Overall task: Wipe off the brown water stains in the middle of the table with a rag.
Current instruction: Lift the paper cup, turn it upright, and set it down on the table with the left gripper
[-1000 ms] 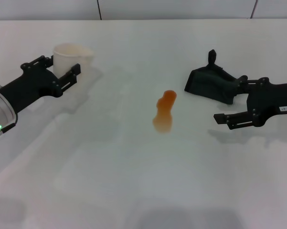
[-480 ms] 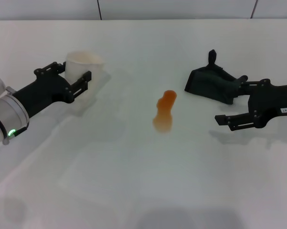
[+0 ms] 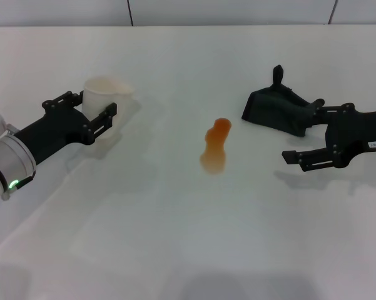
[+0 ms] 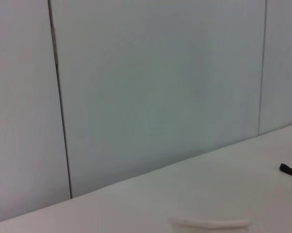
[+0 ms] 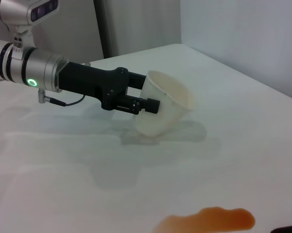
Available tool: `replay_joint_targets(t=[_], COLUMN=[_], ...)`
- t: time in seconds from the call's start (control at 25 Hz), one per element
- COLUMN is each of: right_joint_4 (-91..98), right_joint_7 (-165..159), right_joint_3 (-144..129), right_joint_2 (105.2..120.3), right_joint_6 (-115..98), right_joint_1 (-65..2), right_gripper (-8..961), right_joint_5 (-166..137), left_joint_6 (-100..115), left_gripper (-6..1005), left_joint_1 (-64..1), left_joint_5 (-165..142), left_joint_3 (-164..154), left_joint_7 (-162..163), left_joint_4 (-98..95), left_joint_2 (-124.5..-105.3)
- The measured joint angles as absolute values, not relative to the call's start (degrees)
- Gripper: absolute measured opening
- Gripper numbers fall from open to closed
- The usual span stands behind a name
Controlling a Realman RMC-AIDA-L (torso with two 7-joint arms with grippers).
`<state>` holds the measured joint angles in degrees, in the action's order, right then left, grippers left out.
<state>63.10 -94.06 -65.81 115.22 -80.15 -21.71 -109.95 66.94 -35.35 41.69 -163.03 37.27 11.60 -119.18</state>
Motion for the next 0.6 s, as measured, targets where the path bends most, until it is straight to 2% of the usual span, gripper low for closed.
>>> replay_joint_targets(t=[0.6], right_joint_4=[63.3], right_joint_7=[-93.9], right_joint_3=[-65.6], right_joint_2=[115.13], right_joint_6=[-80.4], right_joint_1=[-21.8], right_gripper=[774], right_joint_5=[-110.0], left_joint_6=[67.2], left_gripper=[600], left_joint_1=[-34.7], left_joint_5=[39.9], left_joint_3=[-163.0], left_joint_7=[36.5], left_joint_4=[11.4], left_joint_2=[-119.35])
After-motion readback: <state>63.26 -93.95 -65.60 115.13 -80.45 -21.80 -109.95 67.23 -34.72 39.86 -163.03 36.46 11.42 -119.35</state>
